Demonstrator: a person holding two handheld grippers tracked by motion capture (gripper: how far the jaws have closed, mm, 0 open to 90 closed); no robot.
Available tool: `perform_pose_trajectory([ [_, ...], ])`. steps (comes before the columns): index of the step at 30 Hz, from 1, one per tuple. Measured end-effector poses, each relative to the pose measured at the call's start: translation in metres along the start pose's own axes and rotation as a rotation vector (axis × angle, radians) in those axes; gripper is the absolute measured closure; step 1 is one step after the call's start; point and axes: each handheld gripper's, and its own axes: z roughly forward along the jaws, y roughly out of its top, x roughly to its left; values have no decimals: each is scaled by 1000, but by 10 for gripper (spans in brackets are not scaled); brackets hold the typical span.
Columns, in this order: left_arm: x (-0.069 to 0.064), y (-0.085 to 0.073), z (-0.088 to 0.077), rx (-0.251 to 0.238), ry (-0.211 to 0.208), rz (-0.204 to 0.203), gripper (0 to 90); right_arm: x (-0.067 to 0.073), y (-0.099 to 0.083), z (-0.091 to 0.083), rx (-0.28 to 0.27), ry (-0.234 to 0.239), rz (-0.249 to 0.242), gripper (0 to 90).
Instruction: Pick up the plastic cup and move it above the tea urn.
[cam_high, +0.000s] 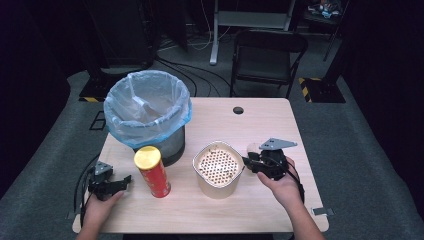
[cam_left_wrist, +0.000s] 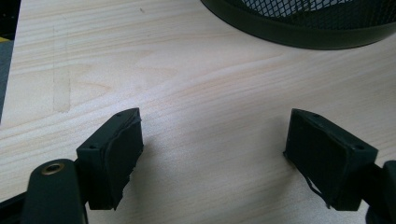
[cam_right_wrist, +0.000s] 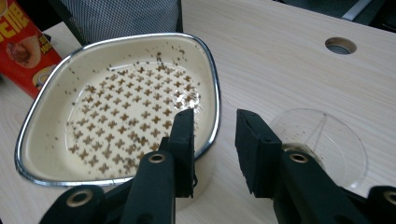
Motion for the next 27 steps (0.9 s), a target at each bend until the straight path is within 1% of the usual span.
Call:
perform_pose_trajectory([
  [1, 0, 0, 0, 0, 0, 1, 185, 1, 1, 2, 2, 7, 0, 687],
  [2, -1, 0, 1, -13, 7, -3, 185, 2, 1, 6, 9, 9, -2, 693],
  [3, -1, -1, 1, -16, 7, -4, 185, 3, 2, 9, 15, 0, -8, 699],
  [4, 0, 0, 1, -7, 6, -1, 185, 4, 3, 11, 18, -6, -6, 710],
  [5, 0, 0, 1, -7, 7, -1, 185, 3, 3, 15, 23, -4, -10, 720],
  [8, 0, 0, 1, -7, 7, -1, 185, 2, 2, 21, 33, -26, -18, 767],
  [10, 0, 0, 1, -7, 7, -1, 185, 1, 0, 24, 45, -25, -4, 776],
  [12, -1, 0, 1, -7, 7, -2, 185, -2, -2, 25, 30, -6, 15, 778],
  [14, -1, 0, 1, -9, 9, -4, 185, -4, -5, 25, 11, 10, 45, 780],
  [16, -1, 0, 1, -6, 7, -7, 185, -4, -5, 24, 15, 13, 46, 783],
  [18, -1, 0, 1, -8, 8, -6, 185, -3, -5, 24, 15, 15, 32, 787],
  [20, -1, 0, 1, -8, 8, -6, 185, -2, -5, 24, 16, 28, 24, 792],
  [23, -1, 0, 1, -9, 9, -4, 185, -1, -6, 21, 31, 48, 6, 799],
  [27, -1, 0, 1, -11, 9, -6, 185, 0, -8, 16, 43, 59, -20, 799],
])
